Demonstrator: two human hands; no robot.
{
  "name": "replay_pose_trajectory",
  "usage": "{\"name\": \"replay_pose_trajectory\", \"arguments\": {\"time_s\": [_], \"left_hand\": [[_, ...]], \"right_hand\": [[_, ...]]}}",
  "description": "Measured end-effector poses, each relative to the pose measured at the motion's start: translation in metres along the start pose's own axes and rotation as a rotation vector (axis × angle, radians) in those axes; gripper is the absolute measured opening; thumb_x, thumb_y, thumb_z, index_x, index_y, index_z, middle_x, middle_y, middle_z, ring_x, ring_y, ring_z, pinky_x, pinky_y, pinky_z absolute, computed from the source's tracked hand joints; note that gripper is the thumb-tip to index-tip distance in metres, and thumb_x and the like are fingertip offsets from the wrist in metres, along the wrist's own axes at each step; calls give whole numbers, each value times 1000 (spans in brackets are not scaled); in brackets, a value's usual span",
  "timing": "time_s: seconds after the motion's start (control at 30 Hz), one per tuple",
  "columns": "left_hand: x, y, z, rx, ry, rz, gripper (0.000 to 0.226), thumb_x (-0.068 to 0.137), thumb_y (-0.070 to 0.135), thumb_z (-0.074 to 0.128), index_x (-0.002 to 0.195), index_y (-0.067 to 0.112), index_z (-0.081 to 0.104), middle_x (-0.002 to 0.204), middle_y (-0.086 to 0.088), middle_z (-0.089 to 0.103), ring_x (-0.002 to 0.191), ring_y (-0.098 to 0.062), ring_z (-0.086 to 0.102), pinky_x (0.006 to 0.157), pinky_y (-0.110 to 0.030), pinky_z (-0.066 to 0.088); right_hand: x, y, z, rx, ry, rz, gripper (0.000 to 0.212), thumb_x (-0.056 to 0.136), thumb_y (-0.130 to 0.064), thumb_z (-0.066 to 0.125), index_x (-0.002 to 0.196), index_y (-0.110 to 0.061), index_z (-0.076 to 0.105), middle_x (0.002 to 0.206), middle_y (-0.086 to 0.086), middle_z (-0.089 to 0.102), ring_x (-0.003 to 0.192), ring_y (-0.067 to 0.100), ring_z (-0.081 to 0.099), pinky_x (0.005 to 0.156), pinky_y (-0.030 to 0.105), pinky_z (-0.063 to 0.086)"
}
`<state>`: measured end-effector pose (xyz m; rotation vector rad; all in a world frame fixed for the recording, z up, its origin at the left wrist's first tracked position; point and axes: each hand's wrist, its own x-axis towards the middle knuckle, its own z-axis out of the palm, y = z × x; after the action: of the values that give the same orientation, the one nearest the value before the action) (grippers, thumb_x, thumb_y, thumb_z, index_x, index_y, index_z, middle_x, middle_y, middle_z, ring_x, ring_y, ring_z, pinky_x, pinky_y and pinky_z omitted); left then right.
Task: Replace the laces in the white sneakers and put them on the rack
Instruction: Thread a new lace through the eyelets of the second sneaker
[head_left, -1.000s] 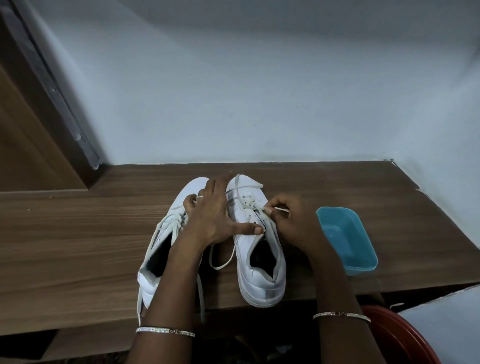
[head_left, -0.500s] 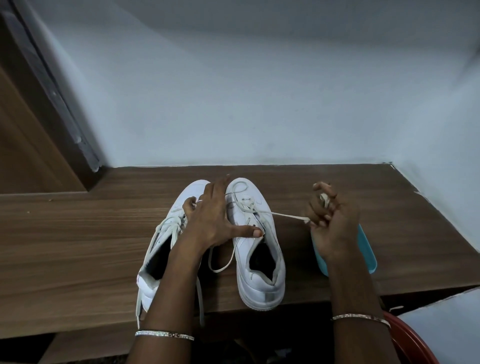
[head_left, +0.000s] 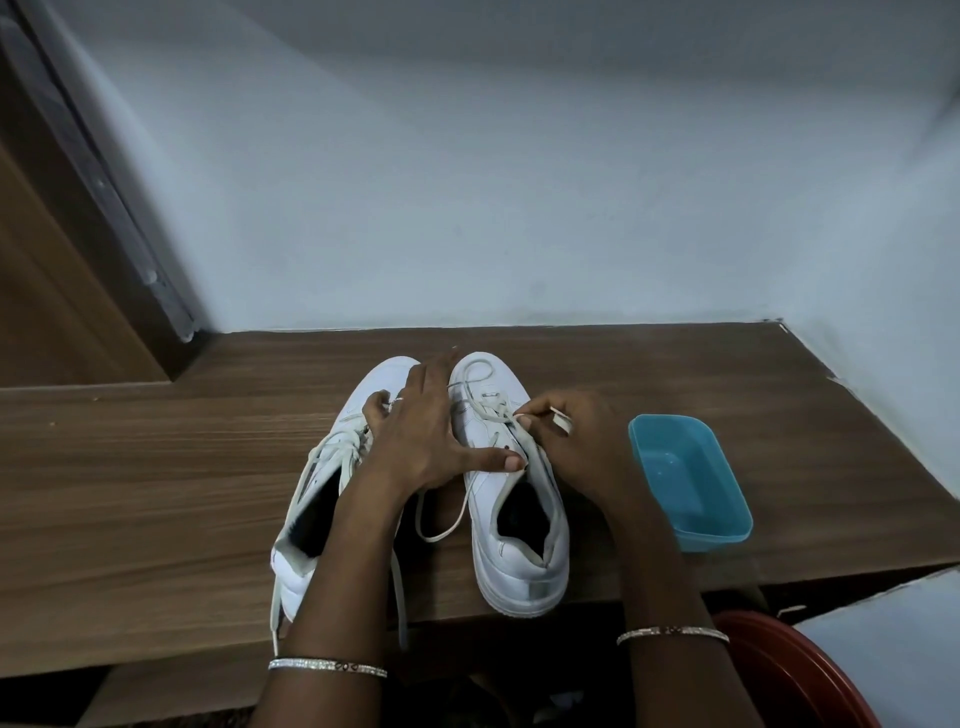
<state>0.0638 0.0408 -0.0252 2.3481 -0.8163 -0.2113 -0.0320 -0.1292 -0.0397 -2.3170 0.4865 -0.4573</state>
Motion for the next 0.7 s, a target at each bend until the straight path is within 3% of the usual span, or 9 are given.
{"name": "replay_pose_trajectory", "arguments": {"time_s": [0.07,0.13,0.23,0.3,0.37,0.47,0.57,0.63,0.7], "left_hand": [[0,0,0,-4,-1,1,136,44,79,78,152,33,9,152,6,30,140,-10,35,113,-51,10],[-1,1,-1,-20,2,2,135,44,79,78,151,34,9,151,6,31,139,-10,37,113,-51,9],[-1,2,-2,-15,3,-3,134,46,76,79,152,34,9,151,5,31,139,-11,34,114,-51,9],[-1,2,-2,-3,9,1,133,47,76,79,152,34,10,151,5,31,140,-12,32,115,-51,9],[-1,0,-1,-2,21,8,131,46,78,78,151,36,11,151,5,32,140,-13,33,114,-51,10],[1,-4,2,10,26,0,129,45,81,76,149,37,13,148,6,35,140,-15,32,113,-52,11],[3,-6,4,21,40,8,115,48,84,71,143,35,29,138,12,44,134,-11,37,111,-51,15],[3,-6,4,15,40,5,100,57,77,73,139,34,38,134,16,46,131,-6,39,112,-49,13],[3,-6,4,13,48,13,87,63,70,74,136,35,43,131,17,47,127,-5,42,112,-49,13]], "right_hand": [[-1,-1,-1,182,48,58,7,86,-25,68,84,-24,75,82,-12,73,81,5,67,75,30,52],[-1,-4,-8,478,153,179,12,90,-14,65,80,-18,71,80,-5,73,65,10,63,60,23,48],[-1,-4,-26,1015,261,346,17,94,-11,54,79,-15,62,84,10,74,43,14,45,36,18,30],[-2,4,-35,1275,288,372,18,96,-12,49,81,-13,60,72,9,69,35,9,41,34,18,27],[-5,11,-39,1381,322,373,17,94,-15,49,82,-14,61,58,-1,50,36,6,33,38,20,25],[-7,12,-40,1157,321,337,17,93,-13,52,81,-12,63,53,-6,36,42,6,25,40,22,22],[-4,2,-30,728,235,210,15,90,-5,60,83,-10,72,53,-8,53,43,4,40,41,17,29],[-3,-2,-21,459,150,111,17,85,-6,67,85,-19,77,70,-9,71,60,3,61,55,15,46],[-1,0,-11,232,97,17,20,81,-13,73,91,-30,79,88,-12,73,82,2,66,74,20,51]]}}
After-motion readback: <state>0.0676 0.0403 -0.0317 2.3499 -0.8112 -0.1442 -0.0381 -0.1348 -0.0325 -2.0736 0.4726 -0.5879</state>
